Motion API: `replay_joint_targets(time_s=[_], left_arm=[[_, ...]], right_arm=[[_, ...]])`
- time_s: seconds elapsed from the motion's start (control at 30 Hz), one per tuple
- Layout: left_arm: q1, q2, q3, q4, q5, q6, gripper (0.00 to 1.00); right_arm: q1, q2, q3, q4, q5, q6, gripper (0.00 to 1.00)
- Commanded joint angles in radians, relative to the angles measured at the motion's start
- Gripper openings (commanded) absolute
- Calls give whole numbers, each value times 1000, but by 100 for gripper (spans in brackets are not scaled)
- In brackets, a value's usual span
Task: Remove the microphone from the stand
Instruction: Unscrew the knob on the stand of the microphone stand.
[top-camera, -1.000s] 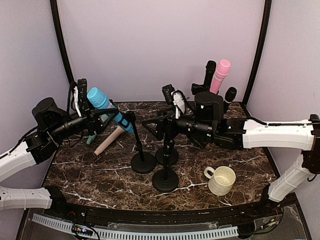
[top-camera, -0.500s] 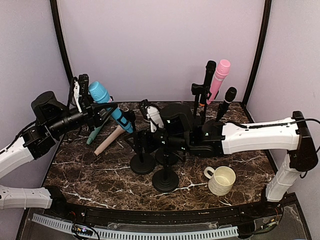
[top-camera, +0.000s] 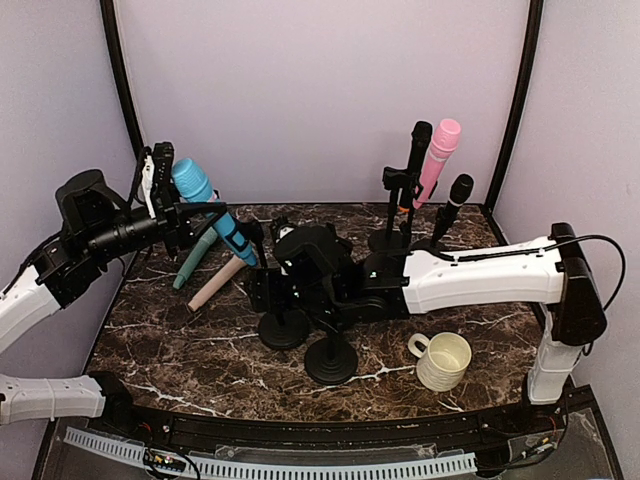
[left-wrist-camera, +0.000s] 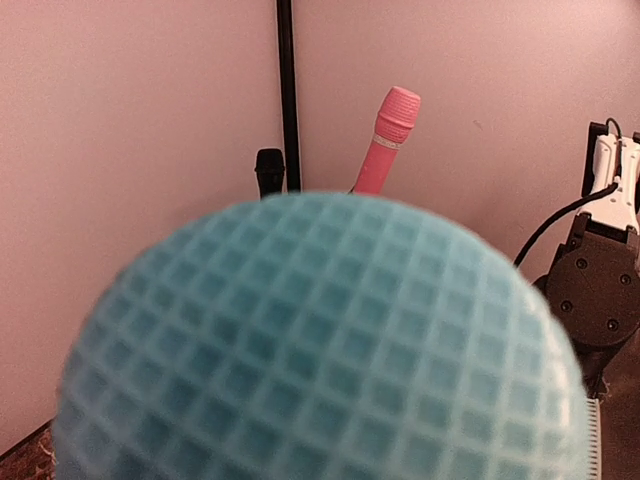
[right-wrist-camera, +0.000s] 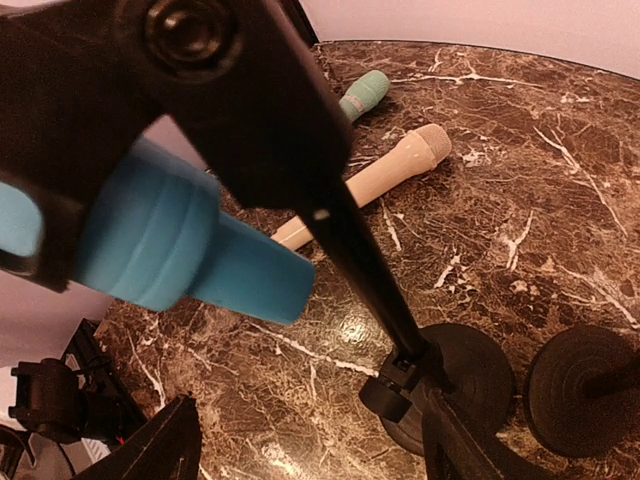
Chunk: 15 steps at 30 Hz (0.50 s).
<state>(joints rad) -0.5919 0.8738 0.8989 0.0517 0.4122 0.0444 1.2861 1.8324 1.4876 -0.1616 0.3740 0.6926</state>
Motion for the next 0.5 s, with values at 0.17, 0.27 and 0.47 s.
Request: replay_joint_targets(time_s=[0.17,0.27,0.47], left_arm=[[97,-99,-69,-2,3,30,18],[98,-110,-93,15,35,27,18],[98,-134,-131,84,138,12,18]], right_arm=[[6,114,149,-81,69,71,74],[8,150,188,-88,55,65,70],[17,186,226,-100,45,76,65]])
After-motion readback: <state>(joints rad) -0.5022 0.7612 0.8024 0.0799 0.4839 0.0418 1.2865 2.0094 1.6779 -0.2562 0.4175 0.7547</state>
